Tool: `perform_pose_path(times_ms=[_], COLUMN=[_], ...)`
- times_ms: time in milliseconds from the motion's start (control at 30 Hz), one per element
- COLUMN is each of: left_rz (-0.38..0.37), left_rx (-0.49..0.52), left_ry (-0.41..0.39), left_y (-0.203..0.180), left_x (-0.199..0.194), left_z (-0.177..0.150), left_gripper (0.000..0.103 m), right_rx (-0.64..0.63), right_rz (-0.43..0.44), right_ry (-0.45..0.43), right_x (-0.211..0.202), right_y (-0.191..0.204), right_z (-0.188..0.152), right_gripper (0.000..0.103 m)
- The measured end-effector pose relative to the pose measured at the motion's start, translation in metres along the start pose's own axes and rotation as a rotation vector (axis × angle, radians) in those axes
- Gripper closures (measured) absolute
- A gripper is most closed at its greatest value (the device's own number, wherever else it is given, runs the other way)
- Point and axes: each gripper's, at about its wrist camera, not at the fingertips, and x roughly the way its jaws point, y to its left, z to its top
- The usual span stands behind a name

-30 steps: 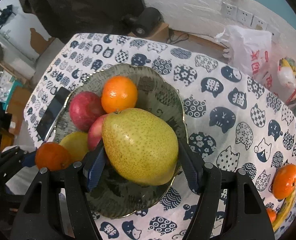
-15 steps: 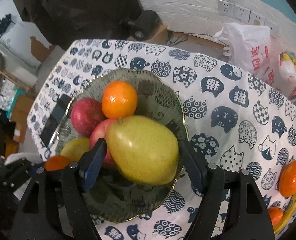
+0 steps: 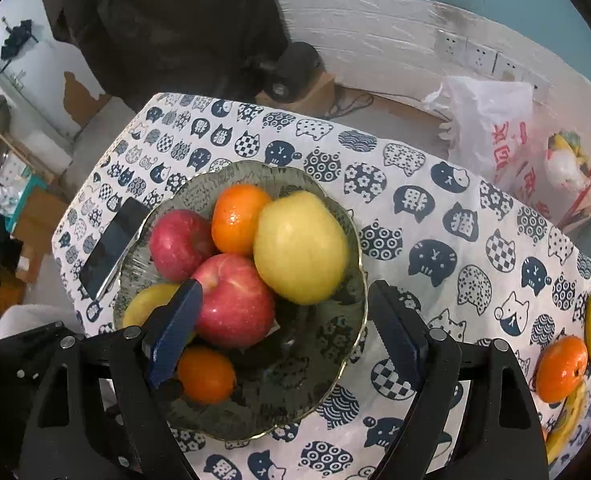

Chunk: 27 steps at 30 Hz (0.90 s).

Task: Organize fruits
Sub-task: 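Lower the pear into the bowl and open the right tool while the left tool releases the small orange, then move both open tools back to the remaining fruit on the cloth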

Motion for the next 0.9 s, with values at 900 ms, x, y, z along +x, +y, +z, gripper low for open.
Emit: perform_pose_path(times_ms=[900], left_rz=[0.012], left_rx=[0.122], left_ry=[-0.007], left_y=[-0.058], left_x=[-0.006], left_z=[0.001], left_gripper=[0.027], right_rx=[-0.011], right_rz=[-0.154], right_ry=[-0.003], right_x=[-0.070], right_y=[-0.052], right_z=[-0.046], right_gripper=[0.019])
